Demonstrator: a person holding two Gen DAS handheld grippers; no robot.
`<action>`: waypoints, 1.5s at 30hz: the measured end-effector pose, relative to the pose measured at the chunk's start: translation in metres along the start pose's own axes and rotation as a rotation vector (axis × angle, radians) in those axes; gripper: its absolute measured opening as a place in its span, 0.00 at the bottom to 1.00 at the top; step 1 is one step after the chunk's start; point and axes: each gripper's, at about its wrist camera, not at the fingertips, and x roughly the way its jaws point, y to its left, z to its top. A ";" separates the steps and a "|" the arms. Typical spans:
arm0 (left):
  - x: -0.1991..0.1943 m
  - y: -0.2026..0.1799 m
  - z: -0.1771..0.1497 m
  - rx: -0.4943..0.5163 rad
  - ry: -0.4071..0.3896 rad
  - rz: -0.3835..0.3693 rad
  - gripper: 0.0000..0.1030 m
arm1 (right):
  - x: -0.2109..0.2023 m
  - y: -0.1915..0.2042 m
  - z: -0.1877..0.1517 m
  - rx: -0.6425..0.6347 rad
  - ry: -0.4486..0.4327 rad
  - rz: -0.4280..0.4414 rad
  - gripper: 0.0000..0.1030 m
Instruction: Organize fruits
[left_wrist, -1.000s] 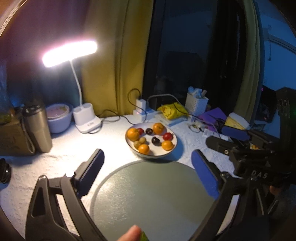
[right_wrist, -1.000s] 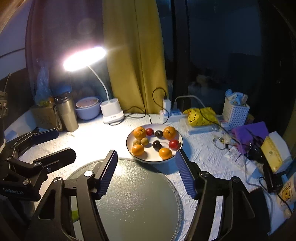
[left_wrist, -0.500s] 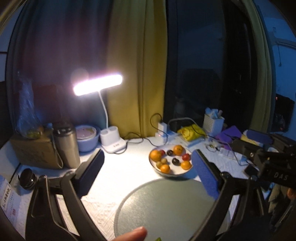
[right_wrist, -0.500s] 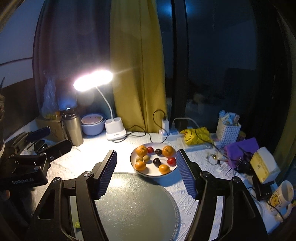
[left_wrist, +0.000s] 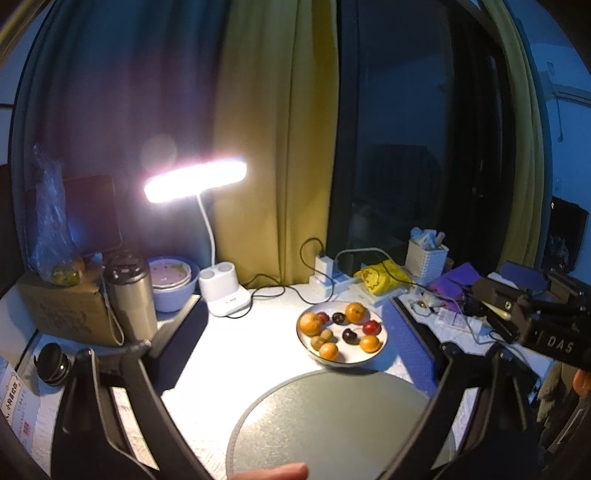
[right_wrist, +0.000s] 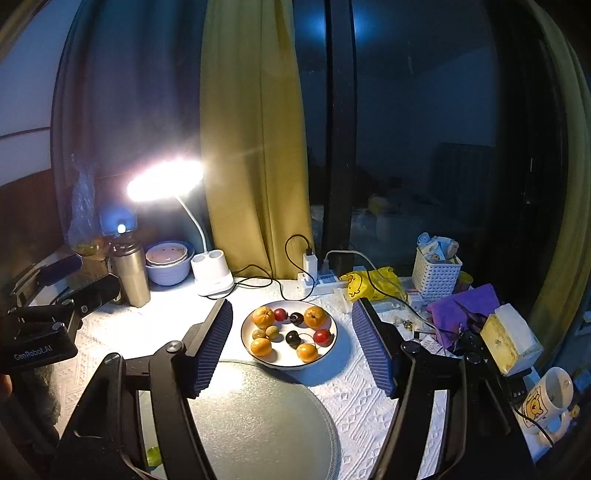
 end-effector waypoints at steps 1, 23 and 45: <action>0.002 0.001 0.000 -0.004 0.002 0.000 0.93 | 0.001 0.000 0.000 -0.001 0.001 -0.001 0.68; 0.014 0.002 0.002 -0.016 0.010 0.002 0.93 | 0.017 -0.005 0.000 0.001 0.018 0.000 0.68; 0.016 -0.003 0.002 -0.007 0.015 -0.007 0.93 | 0.021 -0.007 -0.005 0.006 0.025 0.008 0.68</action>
